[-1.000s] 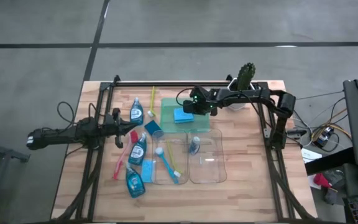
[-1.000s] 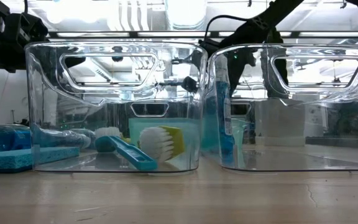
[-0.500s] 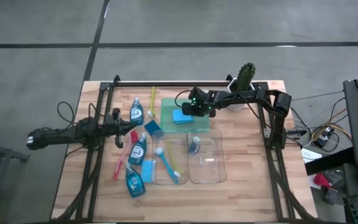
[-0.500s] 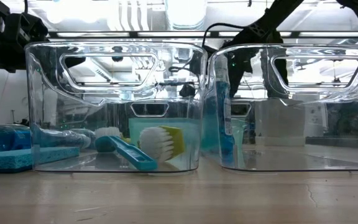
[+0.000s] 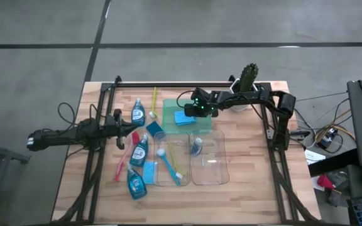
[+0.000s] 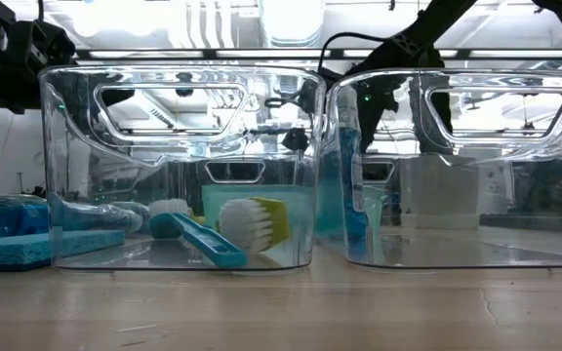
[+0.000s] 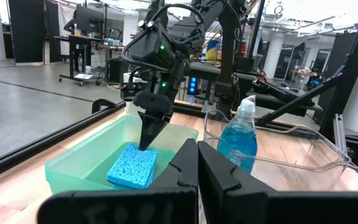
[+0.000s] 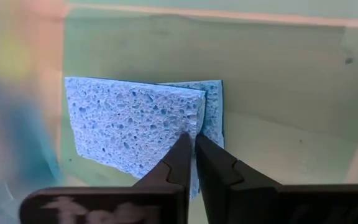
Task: Pick & Place Kitchen Sink Supplies
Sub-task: Put the blue sponge into the green bin, then put the blue dishwashing liquid bottle into the right transparent bin
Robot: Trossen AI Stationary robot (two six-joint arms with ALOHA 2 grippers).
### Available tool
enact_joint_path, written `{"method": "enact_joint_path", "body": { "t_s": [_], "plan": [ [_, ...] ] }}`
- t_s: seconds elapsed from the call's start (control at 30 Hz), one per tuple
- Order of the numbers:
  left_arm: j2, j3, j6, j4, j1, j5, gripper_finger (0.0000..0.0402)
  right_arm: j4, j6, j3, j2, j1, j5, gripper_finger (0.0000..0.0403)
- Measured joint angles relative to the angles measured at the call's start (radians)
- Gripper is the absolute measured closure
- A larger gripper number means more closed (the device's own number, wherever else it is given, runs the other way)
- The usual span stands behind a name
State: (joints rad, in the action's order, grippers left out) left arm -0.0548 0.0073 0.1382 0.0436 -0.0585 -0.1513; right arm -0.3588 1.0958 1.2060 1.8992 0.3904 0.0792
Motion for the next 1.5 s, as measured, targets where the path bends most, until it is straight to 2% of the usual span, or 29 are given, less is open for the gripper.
{"method": "enact_joint_path", "body": {
  "t_s": [0.37,0.53,0.8,0.97,1.23,1.4,1.5],
  "plan": [
    [0.0,0.0,0.0,0.0,0.0,0.0,0.0401,-0.003,0.008,0.002,-0.007,-0.011,0.02,0.0289],
    [0.0,0.0,0.023,0.012,0.0,-0.008,0.0401,-0.005,-0.043,0.03,-0.013,-0.029,0.057,0.0259],
    [0.0,0.0,0.26,0.128,0.0,-0.008,0.0401,-0.091,-0.141,0.048,-0.099,-0.103,0.021,0.0246],
    [0.0,0.009,0.291,0.139,0.0,-0.008,0.0401,-0.048,-0.33,0.041,-0.193,-0.18,0.007,0.0259],
    [0.0,0.017,0.389,0.192,0.0,-0.005,0.0401,-0.002,-0.344,0.031,-0.376,-0.379,-0.354,0.0292],
    [-0.001,0.017,0.429,0.192,0.0,-0.004,0.0401,-0.002,-0.355,0.03,-0.467,-0.495,-0.429,0.0304],
    [-0.001,0.017,0.433,0.192,0.0,-0.004,0.0401,-0.049,-0.508,0.03,-0.534,-0.543,-0.445,0.0309]
  ]
}}
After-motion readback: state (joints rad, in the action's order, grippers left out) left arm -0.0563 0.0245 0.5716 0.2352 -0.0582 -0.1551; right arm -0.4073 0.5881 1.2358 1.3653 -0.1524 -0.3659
